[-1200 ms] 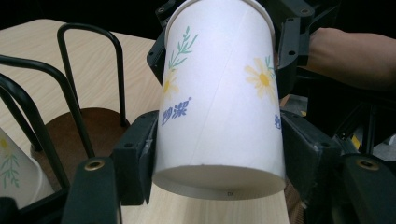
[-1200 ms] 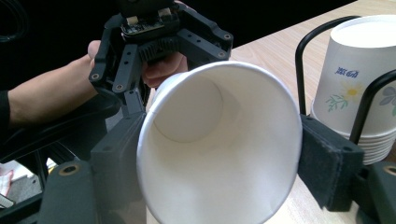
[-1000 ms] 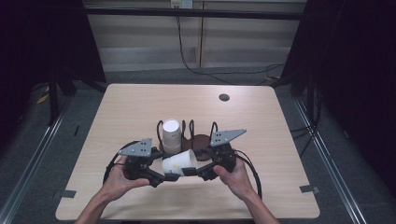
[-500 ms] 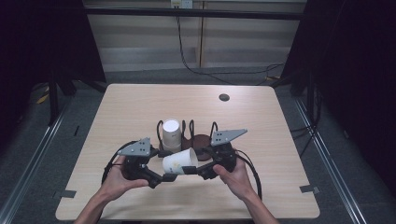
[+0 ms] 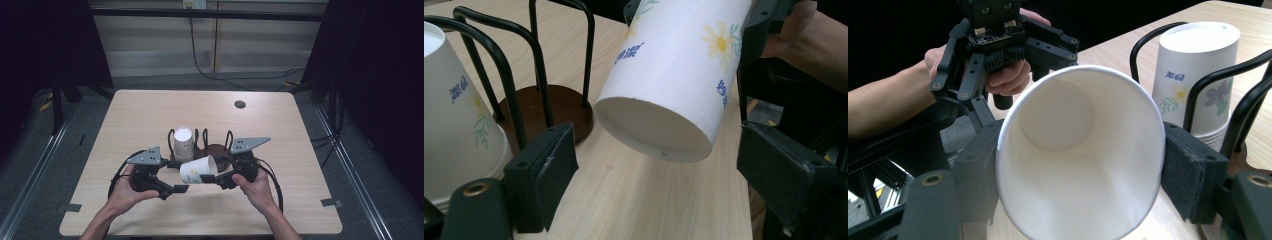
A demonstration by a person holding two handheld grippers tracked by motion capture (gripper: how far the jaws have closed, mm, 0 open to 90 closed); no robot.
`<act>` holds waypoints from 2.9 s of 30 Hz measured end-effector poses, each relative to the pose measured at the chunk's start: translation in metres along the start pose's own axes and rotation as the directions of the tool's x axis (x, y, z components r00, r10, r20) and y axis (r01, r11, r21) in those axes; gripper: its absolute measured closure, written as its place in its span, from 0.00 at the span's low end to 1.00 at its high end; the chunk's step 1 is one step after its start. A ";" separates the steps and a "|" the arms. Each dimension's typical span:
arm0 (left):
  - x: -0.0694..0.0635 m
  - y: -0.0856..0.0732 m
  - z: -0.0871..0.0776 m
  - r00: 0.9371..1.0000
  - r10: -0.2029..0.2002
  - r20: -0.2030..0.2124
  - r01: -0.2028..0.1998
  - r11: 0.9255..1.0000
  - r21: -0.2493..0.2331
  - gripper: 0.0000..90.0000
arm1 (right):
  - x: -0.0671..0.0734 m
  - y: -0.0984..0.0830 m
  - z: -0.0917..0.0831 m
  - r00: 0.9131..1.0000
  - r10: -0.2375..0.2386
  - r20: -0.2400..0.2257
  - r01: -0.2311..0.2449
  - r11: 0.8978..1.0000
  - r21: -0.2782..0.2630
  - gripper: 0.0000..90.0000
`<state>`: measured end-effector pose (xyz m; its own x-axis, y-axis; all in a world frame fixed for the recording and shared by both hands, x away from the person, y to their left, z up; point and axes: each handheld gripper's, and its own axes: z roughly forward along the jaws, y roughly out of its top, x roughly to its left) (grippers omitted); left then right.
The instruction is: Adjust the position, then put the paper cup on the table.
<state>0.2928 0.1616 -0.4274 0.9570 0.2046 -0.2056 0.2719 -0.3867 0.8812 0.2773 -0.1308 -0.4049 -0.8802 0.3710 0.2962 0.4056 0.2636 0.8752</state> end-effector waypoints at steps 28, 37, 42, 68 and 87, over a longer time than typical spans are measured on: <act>0.013 -0.021 -0.009 0.993 -0.085 -0.085 0.092 0.993 0.076 0.19 | -0.014 -0.008 -0.030 0.995 0.032 0.090 -0.035 0.999 0.029 0.30; 0.011 -0.030 -0.013 0.989 -0.073 -0.128 0.090 0.987 0.134 0.22 | -0.014 -0.010 -0.037 0.993 0.030 0.116 -0.036 0.998 0.054 0.29; 0.010 -0.034 -0.016 0.990 -0.070 -0.122 0.088 0.985 0.150 0.24 | -0.017 -0.012 -0.045 0.989 0.036 0.146 -0.046 0.997 0.065 0.29; 0.010 -0.053 -0.033 0.982 -0.091 -0.165 0.112 0.986 0.126 0.21 | -0.032 -0.012 -0.092 0.963 0.055 0.265 -0.090 0.988 0.122 0.29; 0.009 -0.056 -0.035 0.984 -0.065 -0.166 0.087 0.988 0.130 0.19 | -0.059 -0.004 -0.109 0.921 0.063 0.385 -0.158 0.963 0.220 0.28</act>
<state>0.2822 0.2162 -0.4638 0.9073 0.3756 -0.1889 0.3652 -0.4814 0.7968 0.3008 -0.2507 -0.3837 -0.6899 0.7010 0.1808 0.5837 0.3909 0.7117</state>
